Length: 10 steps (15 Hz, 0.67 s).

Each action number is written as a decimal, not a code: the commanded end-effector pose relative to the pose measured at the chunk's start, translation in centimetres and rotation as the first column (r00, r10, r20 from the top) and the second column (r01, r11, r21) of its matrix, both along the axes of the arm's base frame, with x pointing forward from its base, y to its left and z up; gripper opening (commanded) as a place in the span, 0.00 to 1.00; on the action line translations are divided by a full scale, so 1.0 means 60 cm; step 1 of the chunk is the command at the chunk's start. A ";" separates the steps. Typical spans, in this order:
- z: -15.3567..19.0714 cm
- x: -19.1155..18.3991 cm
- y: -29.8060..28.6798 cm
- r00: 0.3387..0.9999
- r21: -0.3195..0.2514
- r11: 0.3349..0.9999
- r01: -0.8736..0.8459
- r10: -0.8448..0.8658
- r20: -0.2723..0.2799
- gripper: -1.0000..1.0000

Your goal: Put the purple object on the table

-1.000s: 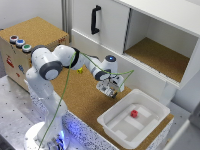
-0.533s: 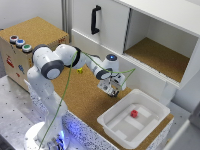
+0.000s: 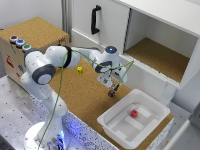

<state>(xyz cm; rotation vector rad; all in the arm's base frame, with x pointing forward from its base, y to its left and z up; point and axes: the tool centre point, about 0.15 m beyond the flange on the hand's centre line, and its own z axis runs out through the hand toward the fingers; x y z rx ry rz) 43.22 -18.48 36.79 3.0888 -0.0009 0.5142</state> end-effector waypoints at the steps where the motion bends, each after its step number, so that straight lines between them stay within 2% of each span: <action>1: 0.050 -0.026 -0.126 0.999 0.100 0.995 -0.018 0.021 -0.034 1.00; 6: 0.024 -0.057 -0.242 0.994 0.064 0.993 0.096 -0.092 -0.061 1.00; 10: -0.019 -0.074 -0.326 0.994 0.054 0.996 0.071 -0.066 -0.085 1.00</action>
